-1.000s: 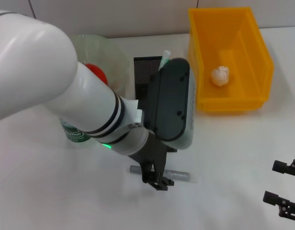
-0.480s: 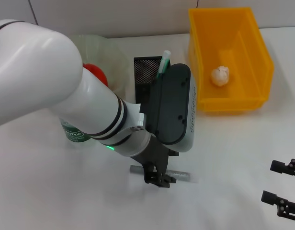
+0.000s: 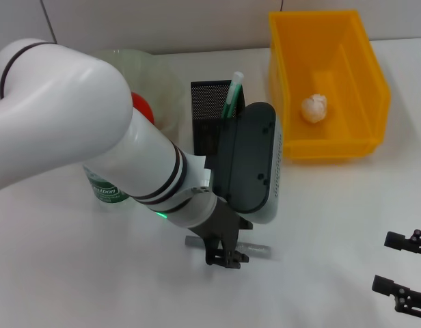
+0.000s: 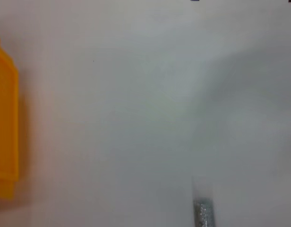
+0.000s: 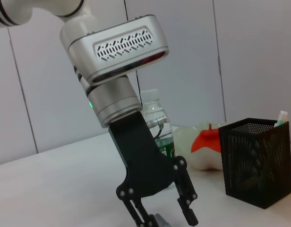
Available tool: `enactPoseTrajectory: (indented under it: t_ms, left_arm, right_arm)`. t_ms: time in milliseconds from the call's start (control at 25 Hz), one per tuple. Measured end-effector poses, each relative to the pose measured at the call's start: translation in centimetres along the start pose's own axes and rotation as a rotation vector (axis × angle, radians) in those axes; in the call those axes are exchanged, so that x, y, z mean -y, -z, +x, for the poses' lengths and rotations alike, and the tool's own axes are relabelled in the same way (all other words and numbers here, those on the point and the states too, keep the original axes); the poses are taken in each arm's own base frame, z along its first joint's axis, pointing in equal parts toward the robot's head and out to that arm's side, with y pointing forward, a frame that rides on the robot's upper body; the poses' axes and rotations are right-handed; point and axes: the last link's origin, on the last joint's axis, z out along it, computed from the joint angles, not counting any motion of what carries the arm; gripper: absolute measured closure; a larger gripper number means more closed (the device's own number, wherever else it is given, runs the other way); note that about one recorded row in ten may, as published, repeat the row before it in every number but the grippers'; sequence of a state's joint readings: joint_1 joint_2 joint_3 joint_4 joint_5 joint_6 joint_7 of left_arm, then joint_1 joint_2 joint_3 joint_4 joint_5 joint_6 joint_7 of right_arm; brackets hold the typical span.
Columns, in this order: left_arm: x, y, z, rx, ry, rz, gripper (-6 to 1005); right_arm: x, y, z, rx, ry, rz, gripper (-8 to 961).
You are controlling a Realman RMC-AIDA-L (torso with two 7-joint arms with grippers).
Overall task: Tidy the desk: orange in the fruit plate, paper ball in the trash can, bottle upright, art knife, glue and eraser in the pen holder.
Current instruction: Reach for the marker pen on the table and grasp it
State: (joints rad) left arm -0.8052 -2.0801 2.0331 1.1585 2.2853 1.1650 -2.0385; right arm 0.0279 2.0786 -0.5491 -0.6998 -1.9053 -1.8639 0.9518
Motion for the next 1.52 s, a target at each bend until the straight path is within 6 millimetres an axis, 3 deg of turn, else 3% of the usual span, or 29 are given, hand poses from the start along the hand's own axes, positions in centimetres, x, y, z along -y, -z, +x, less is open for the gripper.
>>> enactPoseTrajectory:
  t_ms: [1520]
  left_arm:
    - [-0.1, -0.8, -1.1, 0.040, -0.007, -0.021, 587]
  right_arm:
    - [0.7, -1.1, -0.7, 0.004, -0.011, -0.028, 228]
